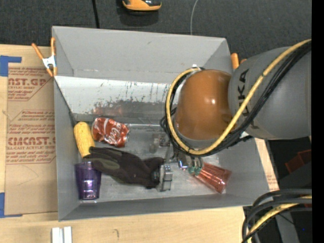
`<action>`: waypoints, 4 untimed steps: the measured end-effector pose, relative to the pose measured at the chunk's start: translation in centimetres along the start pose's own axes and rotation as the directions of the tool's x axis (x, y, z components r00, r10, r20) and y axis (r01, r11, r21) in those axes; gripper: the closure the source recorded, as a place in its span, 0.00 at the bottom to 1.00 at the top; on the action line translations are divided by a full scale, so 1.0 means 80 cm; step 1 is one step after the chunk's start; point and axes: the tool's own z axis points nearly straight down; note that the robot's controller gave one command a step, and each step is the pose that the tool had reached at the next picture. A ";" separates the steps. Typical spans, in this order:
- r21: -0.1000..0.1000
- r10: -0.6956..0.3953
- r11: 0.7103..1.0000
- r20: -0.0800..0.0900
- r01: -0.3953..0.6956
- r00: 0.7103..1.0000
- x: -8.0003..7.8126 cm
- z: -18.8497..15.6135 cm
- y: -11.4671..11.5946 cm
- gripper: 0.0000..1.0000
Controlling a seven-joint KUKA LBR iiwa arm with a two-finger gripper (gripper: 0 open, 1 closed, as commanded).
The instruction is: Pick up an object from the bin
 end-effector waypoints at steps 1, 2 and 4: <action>-0.001 0.001 1.000 0.008 -0.001 1.000 -0.002 -0.005 -0.001 0.00; -0.001 -0.032 0.999 0.017 0.032 0.999 -0.031 0.057 0.026 0.00; -0.001 -0.032 0.999 0.010 0.032 0.999 -0.014 0.132 0.006 1.00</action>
Offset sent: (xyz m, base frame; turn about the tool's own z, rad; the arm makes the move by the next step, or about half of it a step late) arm 0.0433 0.0422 -0.1033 -0.0661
